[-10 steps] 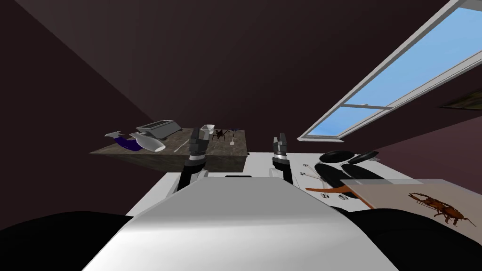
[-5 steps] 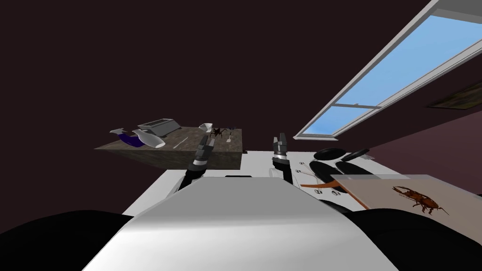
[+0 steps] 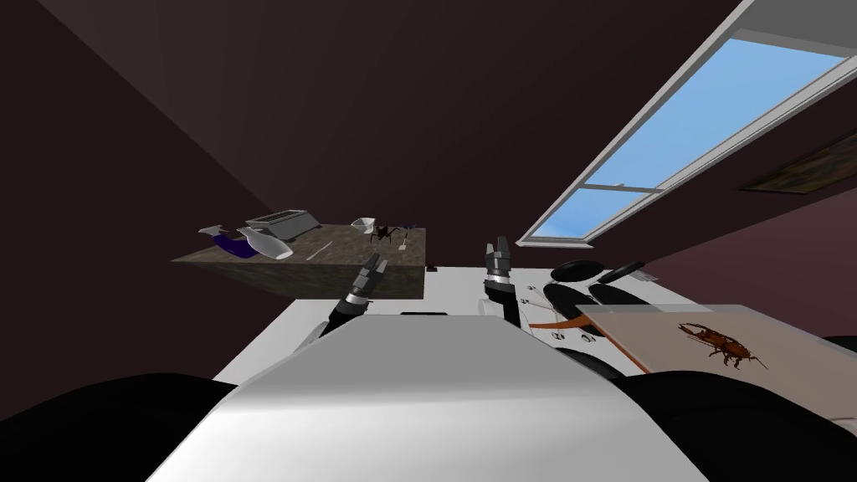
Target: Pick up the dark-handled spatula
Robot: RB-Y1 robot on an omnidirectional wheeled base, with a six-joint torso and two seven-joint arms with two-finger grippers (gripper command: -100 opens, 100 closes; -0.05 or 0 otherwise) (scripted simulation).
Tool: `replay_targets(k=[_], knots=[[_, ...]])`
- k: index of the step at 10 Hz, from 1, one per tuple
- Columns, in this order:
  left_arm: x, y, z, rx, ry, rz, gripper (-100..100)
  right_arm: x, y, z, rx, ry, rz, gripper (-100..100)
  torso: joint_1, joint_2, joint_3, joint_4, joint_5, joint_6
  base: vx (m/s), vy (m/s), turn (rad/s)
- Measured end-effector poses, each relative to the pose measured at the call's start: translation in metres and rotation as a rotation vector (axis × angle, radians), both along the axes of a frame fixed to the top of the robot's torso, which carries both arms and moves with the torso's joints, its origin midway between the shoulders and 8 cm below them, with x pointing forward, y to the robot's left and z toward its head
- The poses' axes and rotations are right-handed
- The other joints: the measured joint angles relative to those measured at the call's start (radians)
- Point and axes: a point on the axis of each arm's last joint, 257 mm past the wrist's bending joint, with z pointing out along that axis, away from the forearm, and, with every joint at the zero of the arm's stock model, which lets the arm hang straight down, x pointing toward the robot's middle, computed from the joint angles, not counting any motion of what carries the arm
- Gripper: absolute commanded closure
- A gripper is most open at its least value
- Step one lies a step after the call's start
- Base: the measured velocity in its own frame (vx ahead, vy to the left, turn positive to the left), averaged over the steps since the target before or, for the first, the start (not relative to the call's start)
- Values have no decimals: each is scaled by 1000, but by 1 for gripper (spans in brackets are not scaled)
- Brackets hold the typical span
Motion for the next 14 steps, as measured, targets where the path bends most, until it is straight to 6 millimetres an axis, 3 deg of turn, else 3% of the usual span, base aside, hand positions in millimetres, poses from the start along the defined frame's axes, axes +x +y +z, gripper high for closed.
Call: replay_targets(k=[7, 14], knots=[[-18, 0, -86, 105, 242, -107, -100, 0, 0, 0, 0, 0, 0, 0, 3, -3, -2, -1, 0, 0, -31, -87, -15], [-47, 33, -175, 257, 517, -179, -100, 0, 0, 0, 0, 0, 0, 0, 2, -6, -3, -1, 0, 0, -2, -93, -20]])
